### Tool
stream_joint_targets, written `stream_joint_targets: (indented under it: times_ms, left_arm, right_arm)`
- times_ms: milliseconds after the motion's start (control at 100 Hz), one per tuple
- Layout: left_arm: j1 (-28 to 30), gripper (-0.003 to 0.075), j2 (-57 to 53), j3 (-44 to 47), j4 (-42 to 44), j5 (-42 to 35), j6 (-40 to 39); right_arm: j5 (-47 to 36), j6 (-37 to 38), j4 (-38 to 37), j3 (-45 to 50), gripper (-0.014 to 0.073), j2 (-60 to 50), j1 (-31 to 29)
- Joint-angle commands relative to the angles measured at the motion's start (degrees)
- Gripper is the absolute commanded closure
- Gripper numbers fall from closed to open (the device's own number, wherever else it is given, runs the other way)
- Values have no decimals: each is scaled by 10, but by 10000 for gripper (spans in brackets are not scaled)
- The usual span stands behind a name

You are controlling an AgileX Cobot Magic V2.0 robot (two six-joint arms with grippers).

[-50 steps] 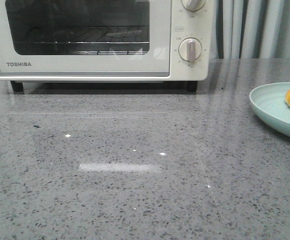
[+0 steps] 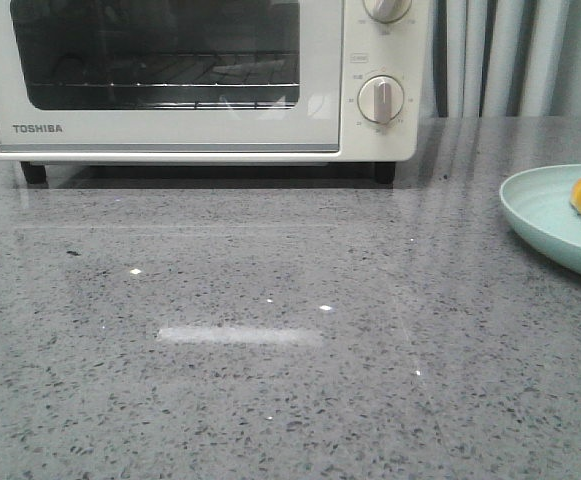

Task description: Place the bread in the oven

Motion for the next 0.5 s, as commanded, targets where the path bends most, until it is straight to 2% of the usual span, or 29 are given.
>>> stream_joint_targets:
  times_ms: [0,490]
  left_arm:
    - [0,740,-17,14,-1,-48,-4]
    - [0,740,-17,14,-48,-48,-4]
  right_arm:
    - [-44,-2,-2,6,638,-13,-2]
    - [-99,-1,-1,5,638,-13,-2]
